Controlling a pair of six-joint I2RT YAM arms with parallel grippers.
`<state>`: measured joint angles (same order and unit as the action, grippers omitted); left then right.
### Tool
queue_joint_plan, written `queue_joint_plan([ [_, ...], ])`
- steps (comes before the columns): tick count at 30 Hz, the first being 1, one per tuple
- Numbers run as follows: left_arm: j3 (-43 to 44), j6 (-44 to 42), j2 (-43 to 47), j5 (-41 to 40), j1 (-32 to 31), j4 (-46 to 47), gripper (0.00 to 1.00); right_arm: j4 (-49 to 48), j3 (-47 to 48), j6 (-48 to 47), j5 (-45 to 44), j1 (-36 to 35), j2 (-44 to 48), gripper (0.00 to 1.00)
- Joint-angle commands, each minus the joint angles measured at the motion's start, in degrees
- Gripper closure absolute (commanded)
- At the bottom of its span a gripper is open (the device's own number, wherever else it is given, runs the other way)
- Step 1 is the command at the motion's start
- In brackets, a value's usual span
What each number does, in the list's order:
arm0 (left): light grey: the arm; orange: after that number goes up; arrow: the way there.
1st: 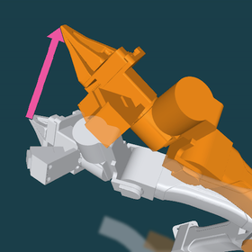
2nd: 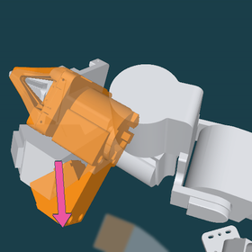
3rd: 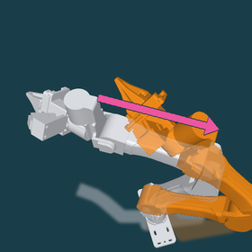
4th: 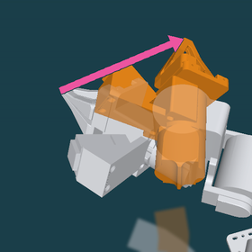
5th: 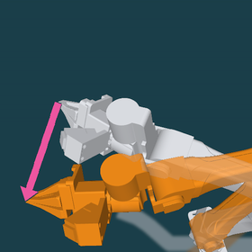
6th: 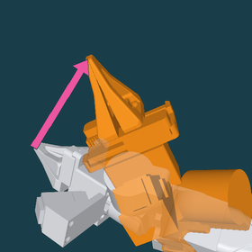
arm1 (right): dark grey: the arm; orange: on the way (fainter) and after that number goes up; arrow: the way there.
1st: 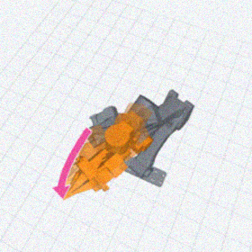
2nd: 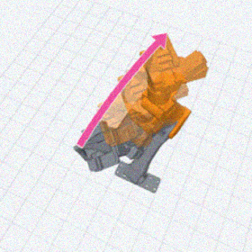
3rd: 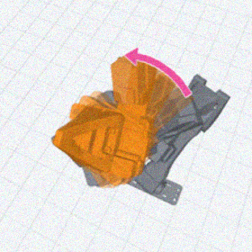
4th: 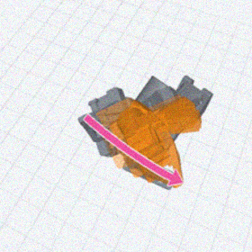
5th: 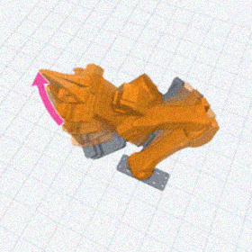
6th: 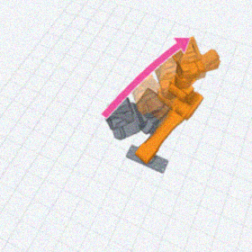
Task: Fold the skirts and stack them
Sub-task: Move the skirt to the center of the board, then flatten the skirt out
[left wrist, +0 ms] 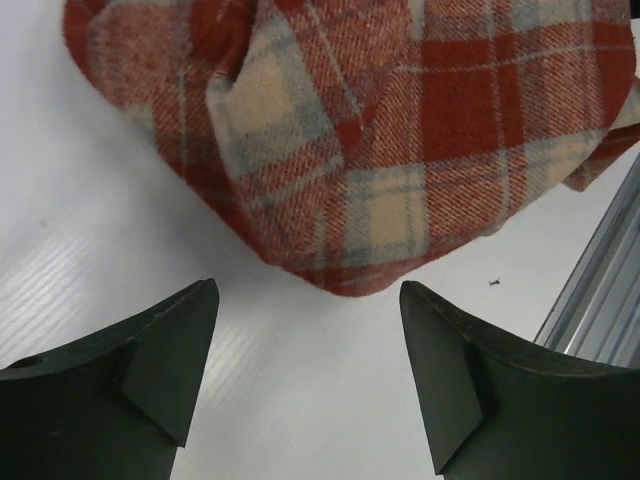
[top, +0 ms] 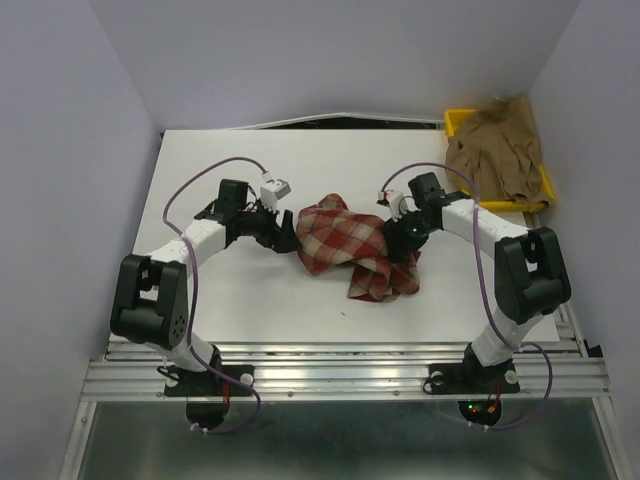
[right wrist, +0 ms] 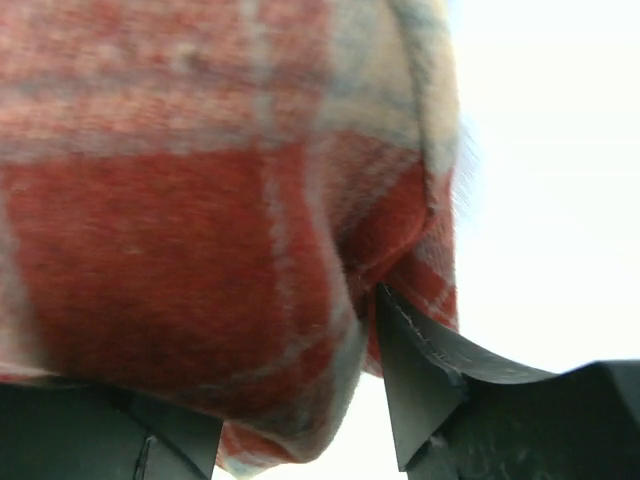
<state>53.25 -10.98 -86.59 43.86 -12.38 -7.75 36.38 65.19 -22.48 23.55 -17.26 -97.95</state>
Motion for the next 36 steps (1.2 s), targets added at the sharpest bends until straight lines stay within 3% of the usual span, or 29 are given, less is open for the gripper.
queue_joint_plan([
  [1,-2.0,7.5,-3.8,6.1,-0.5,8.7,0.17,0.4,2.8,-1.2,-2.6,-0.1,3.3,0.37],
  [5,-1.8,10.6,-8.8,12.5,-0.6,12.2,0.26,3.3,5.6,-2.3,-3.7,-0.1,4.0,0.32],
  [9,0.1,15.0,-10.7,17.2,-1.2,15.1,0.62,2.9,7.8,-2.4,-3.4,-0.1,6.4,0.20],
  [10,0.6,15.2,-9.9,17.2,-1.2,15.2,0.66,2.6,8.5,-2.1,-2.6,-0.1,6.9,0.20],
  [11,1.4,15.2,-9.0,17.1,-1.2,15.2,0.79,2.2,9.2,-2.2,-1.9,-0.1,7.2,0.16],
  [14,3.1,15.2,-1.4,15.6,-1.6,14.8,1.00,1.9,13.3,-3.1,0.5,-0.1,7.4,0.04],
  [20,10.8,11.5,7.2,11.9,-7.4,7.9,1.00,-3.0,18.0,-2.3,9.2,-0.1,10.4,0.00],
  [25,17.0,2.9,6.8,6.9,-16.3,-2.1,1.00,-7.4,17.8,-3.5,18.5,-0.6,15.2,0.00],
  [30,21.4,-1.3,3.6,5.3,-19.6,-6.7,1.00,0.2,20.9,-12.5,27.9,-2.9,14.6,0.00],
  [36,24.1,-2.8,2.2,4.7,-20.0,-9.0,1.00,7.7,18.8,-18.9,28.5,-7.2,15.7,0.03],
])
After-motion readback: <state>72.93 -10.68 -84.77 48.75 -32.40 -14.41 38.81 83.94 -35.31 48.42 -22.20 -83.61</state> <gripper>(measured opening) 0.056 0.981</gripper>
